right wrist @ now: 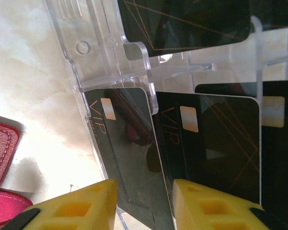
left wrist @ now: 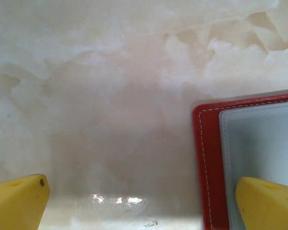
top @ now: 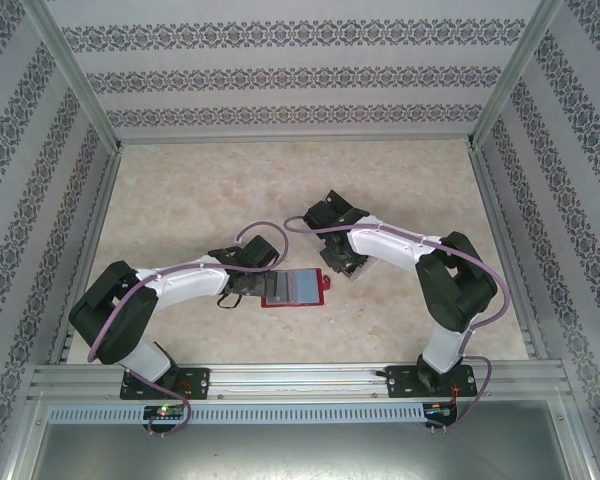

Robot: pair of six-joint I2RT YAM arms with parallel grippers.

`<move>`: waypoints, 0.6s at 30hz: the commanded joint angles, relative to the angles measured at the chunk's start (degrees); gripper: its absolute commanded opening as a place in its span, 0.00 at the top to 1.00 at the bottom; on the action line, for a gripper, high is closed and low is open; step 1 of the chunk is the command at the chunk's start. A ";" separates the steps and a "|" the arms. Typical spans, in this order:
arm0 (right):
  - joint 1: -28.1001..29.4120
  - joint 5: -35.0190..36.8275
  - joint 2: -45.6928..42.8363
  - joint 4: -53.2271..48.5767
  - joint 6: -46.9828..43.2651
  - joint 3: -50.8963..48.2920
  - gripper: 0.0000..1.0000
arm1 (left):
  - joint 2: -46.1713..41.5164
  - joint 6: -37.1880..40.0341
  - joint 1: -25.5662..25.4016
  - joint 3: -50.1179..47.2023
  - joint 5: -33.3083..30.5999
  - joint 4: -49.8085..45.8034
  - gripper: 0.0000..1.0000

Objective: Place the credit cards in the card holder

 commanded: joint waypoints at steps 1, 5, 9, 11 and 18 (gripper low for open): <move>0.50 -1.52 0.40 -0.88 -0.51 0.92 0.69 | 1.13 -0.79 -0.69 -1.21 -0.76 -0.86 0.00; 0.29 -2.86 -0.58 -1.05 -0.37 0.92 0.77 | 1.12 -0.71 -0.69 -1.21 -0.85 -0.76 0.00; -0.12 -3.99 -1.57 -1.14 -0.10 1.01 0.81 | 1.30 -0.71 -0.69 -1.32 -0.68 -0.62 0.00; -0.39 -4.78 -1.93 -1.21 -0.12 1.01 0.84 | 1.31 -0.78 -0.71 -1.39 -0.67 -0.59 0.00; -1.43 -7.76 -2.50 -0.95 -0.04 1.10 0.90 | 1.21 -0.72 -0.71 -1.45 -0.58 -0.52 0.00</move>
